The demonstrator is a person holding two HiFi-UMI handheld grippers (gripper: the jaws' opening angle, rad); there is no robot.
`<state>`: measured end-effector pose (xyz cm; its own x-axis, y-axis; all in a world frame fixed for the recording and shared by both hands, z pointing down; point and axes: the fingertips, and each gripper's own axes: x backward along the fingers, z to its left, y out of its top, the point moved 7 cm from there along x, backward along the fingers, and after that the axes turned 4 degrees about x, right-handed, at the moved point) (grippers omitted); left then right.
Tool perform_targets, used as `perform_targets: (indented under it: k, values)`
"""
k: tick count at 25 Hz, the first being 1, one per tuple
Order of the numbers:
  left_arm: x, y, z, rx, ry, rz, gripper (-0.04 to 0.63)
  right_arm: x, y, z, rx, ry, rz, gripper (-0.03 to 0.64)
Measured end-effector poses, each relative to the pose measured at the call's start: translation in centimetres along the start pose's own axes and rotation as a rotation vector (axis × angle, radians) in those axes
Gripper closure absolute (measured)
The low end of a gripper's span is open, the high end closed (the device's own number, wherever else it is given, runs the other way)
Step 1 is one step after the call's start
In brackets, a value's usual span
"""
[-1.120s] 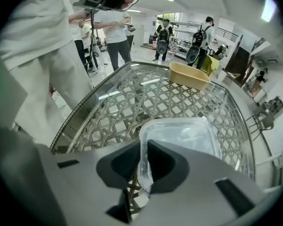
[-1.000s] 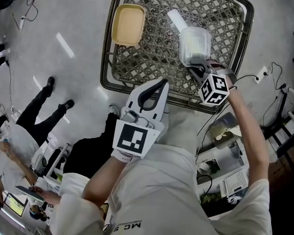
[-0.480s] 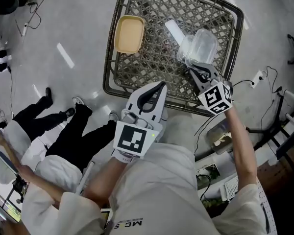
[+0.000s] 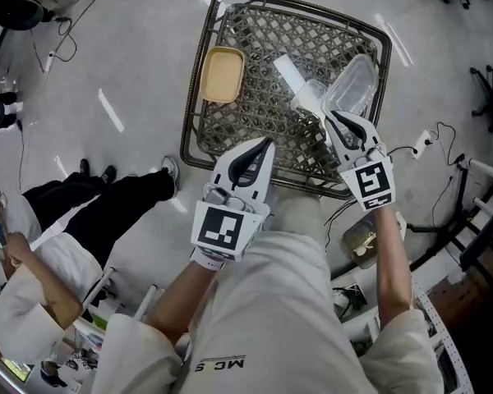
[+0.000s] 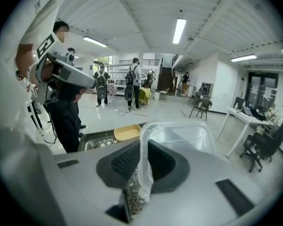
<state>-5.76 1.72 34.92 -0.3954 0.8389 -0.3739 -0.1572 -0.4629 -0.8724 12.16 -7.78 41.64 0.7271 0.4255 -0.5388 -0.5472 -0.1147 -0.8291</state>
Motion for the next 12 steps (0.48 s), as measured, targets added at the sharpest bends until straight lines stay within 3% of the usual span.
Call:
perform_targets:
  k: [12]
  values:
    - [2.4,5.4,-1.5,-0.021,-0.017,-0.112,0.571,8.7,11.0,0.5,-0.08,-0.197,-0.277,0.549]
